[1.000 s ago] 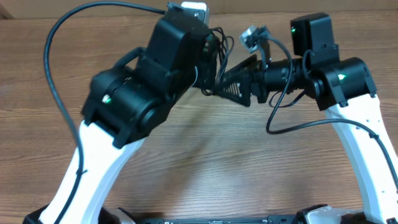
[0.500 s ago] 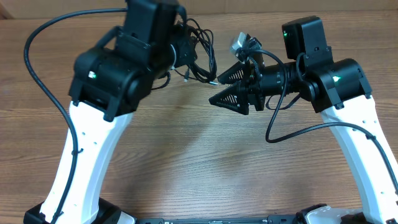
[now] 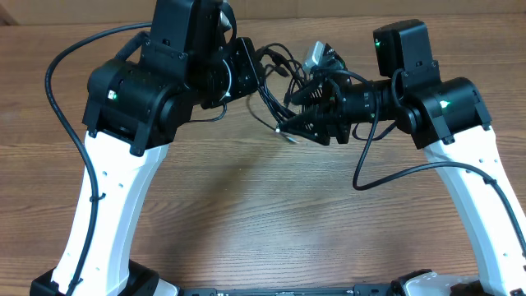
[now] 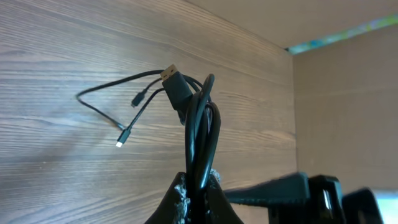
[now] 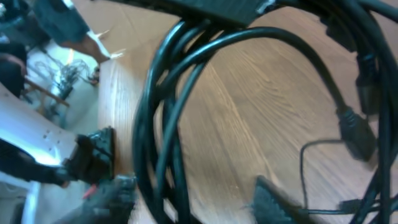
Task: Untangle cables
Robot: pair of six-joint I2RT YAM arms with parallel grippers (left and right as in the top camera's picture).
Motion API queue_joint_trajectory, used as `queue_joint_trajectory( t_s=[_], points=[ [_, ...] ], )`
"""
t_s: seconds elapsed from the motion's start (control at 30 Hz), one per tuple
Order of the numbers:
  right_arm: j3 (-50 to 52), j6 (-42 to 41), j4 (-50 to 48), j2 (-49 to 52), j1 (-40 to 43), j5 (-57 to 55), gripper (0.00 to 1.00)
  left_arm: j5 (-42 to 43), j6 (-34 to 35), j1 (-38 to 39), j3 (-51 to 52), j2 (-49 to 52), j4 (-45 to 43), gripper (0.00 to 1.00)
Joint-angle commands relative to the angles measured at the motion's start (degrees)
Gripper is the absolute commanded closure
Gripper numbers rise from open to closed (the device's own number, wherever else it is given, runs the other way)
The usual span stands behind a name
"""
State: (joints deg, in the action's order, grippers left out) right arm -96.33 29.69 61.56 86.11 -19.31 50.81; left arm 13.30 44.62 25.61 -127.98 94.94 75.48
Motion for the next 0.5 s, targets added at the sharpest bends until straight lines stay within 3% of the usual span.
queue_joint_trajectory(
  t_s=[0.0, 0.4, 0.43, 0.47],
  points=[
    [-0.44, 0.85, -0.13, -0.26, -0.09, -2.38, 0.96, 2.43, -1.42, -0.35, -1.18, -0.33, -0.81, 0.96],
    [-0.44, 0.83, -0.26, -0.26, -0.07, -5.22, 0.96, 1.68, -7.04, -3.61, -1.18, -0.33, 2.75, 0.93],
    [-0.44, 0.83, -0.31, -0.26, -0.04, -5.35, 0.96, 1.03, -7.54, -3.93, -1.18, -0.33, 3.58, 0.91],
    [-0.44, 0.83, -0.42, -0.26, 0.0, -5.35, 0.96, 0.72, -8.55, -4.2, -1.18, -0.33, 4.07, 0.8]
  ],
)
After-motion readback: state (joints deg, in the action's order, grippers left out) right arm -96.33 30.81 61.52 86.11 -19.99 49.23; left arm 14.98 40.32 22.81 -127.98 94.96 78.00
